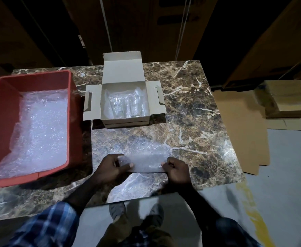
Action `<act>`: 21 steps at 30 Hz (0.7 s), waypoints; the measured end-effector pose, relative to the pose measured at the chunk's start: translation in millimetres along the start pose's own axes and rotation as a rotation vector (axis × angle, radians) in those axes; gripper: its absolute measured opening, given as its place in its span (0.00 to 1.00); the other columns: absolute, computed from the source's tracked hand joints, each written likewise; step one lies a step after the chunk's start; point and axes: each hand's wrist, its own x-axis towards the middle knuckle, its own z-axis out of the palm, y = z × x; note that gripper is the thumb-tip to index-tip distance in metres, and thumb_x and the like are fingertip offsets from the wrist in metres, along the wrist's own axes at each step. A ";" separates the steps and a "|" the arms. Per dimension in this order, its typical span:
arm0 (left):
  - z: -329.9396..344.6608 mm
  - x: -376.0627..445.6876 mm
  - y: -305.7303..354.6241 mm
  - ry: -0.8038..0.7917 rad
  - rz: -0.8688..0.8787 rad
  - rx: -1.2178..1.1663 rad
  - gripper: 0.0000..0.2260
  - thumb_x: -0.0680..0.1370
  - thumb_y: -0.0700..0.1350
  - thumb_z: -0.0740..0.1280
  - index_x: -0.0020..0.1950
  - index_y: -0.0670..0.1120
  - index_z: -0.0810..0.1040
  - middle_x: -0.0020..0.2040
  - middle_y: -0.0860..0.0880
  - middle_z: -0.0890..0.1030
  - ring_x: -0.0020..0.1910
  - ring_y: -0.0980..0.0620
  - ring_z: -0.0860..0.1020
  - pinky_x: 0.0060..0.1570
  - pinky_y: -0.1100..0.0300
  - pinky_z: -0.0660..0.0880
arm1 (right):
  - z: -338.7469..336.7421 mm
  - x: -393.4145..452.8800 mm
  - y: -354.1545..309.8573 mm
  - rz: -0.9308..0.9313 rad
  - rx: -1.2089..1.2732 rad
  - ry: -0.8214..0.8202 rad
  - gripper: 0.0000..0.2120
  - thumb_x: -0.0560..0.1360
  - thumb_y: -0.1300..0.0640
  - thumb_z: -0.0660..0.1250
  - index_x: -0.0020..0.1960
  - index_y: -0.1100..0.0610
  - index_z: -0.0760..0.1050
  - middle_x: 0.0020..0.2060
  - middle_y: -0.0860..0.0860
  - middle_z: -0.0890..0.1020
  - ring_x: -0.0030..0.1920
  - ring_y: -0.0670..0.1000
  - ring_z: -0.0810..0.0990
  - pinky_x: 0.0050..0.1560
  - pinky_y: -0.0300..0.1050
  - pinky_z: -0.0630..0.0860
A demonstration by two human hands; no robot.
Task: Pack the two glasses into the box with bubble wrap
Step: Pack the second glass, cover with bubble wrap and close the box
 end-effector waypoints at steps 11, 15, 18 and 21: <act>-1.7 19.6 19.8 0.099 0.231 0.458 0.08 0.76 0.45 0.75 0.40 0.53 0.78 0.34 0.57 0.82 0.34 0.62 0.79 0.37 0.64 0.75 | 5.4 -6.8 -10.9 0.008 -0.105 0.133 0.16 0.73 0.58 0.69 0.33 0.53 0.63 0.28 0.50 0.69 0.34 0.53 0.65 0.37 0.50 0.61; -1.9 1.6 24.1 -0.023 0.190 0.282 0.06 0.70 0.44 0.77 0.41 0.55 0.84 0.36 0.45 0.83 0.32 0.51 0.82 0.33 0.58 0.77 | 1.5 -10.6 -0.1 0.026 -0.076 0.115 0.08 0.64 0.54 0.63 0.38 0.59 0.74 0.29 0.47 0.77 0.33 0.49 0.74 0.38 0.46 0.70; -3.2 3.5 12.6 0.009 0.065 0.134 0.07 0.76 0.44 0.74 0.39 0.44 0.83 0.33 0.33 0.80 0.28 0.45 0.77 0.32 0.51 0.72 | -0.4 -10.7 -0.6 0.076 -0.042 0.137 0.06 0.65 0.53 0.63 0.33 0.54 0.69 0.24 0.43 0.70 0.28 0.42 0.66 0.35 0.44 0.65; -3.4 12.2 10.9 0.096 0.002 0.253 0.16 0.80 0.47 0.69 0.34 0.42 0.79 0.29 0.41 0.81 0.26 0.45 0.78 0.31 0.57 0.73 | 2.0 -6.8 -2.7 0.111 -0.049 0.172 0.17 0.74 0.56 0.69 0.32 0.53 0.63 0.23 0.45 0.67 0.32 0.50 0.64 0.37 0.47 0.62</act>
